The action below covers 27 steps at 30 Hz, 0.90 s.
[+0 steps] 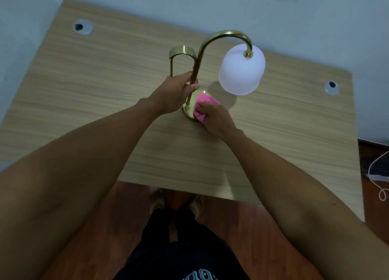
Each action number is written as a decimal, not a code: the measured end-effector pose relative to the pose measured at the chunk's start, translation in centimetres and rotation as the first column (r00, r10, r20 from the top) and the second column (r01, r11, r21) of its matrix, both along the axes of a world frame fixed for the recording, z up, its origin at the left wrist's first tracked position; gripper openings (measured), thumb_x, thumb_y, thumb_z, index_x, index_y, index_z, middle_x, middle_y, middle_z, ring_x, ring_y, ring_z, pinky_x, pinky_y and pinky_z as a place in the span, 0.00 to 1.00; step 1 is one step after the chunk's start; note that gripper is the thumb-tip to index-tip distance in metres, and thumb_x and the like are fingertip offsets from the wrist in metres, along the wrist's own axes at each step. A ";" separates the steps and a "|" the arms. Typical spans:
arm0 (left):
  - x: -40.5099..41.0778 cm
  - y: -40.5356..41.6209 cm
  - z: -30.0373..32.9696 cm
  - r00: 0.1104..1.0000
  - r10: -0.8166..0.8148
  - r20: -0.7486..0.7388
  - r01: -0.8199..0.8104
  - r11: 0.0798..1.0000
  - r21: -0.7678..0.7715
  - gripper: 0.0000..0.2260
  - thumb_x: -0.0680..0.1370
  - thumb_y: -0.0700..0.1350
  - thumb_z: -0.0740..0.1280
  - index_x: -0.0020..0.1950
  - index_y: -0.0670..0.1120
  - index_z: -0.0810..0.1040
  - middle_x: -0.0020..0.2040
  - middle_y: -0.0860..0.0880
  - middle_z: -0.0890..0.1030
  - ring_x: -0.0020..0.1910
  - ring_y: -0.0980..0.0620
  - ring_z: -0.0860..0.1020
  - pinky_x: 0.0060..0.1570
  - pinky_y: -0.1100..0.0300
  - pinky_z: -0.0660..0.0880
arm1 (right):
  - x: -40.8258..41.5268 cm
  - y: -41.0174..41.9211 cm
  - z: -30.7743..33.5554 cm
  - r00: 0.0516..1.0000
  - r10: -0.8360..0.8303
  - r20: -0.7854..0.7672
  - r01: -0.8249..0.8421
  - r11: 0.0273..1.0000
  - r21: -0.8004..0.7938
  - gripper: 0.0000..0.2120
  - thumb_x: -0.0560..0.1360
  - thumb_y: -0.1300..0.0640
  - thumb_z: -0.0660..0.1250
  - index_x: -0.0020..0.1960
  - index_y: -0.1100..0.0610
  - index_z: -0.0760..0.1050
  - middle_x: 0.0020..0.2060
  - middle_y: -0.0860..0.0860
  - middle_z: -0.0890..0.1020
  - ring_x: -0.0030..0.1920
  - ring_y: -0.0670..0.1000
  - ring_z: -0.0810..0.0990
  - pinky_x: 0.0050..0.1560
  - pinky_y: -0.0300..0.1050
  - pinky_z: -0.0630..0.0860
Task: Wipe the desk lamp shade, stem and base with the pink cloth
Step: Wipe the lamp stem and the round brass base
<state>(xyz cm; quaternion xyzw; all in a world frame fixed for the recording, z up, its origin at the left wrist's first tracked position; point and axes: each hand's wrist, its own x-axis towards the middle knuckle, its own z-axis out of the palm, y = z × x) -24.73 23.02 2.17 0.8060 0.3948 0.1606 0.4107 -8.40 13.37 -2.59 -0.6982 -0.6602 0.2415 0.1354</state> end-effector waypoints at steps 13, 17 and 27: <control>0.0 0.8 -0.3 0.998 -0.054 -0.012 0.054 0.997 0.055 0.07 0.82 0.47 0.62 0.54 0.45 0.76 0.40 0.51 0.79 0.36 0.59 0.77 0.34 0.69 0.69 | 0.5 3.8 0.6 0.997 -0.030 -0.078 0.019 0.991 -0.132 0.19 0.84 0.63 0.57 0.73 0.58 0.73 0.69 0.49 0.77 0.69 0.47 0.73 0.59 0.21 0.67; 0.0 0.7 -0.4 0.998 -0.063 0.002 0.063 0.996 0.067 0.05 0.83 0.47 0.62 0.52 0.47 0.75 0.42 0.49 0.80 0.38 0.55 0.79 0.35 0.67 0.72 | 1.8 3.3 0.1 0.998 -0.023 -0.057 0.016 0.993 -0.121 0.19 0.85 0.61 0.56 0.74 0.56 0.72 0.74 0.49 0.73 0.74 0.47 0.69 0.58 0.16 0.63; 0.1 0.7 -0.3 1.000 -0.019 0.002 0.019 1.000 -0.003 0.08 0.82 0.48 0.62 0.52 0.44 0.77 0.41 0.49 0.80 0.39 0.52 0.78 0.36 0.64 0.72 | -4.1 -2.3 -2.9 0.963 -0.270 0.019 0.269 0.962 0.046 0.13 0.80 0.66 0.65 0.62 0.64 0.80 0.64 0.60 0.80 0.63 0.60 0.79 0.64 0.50 0.75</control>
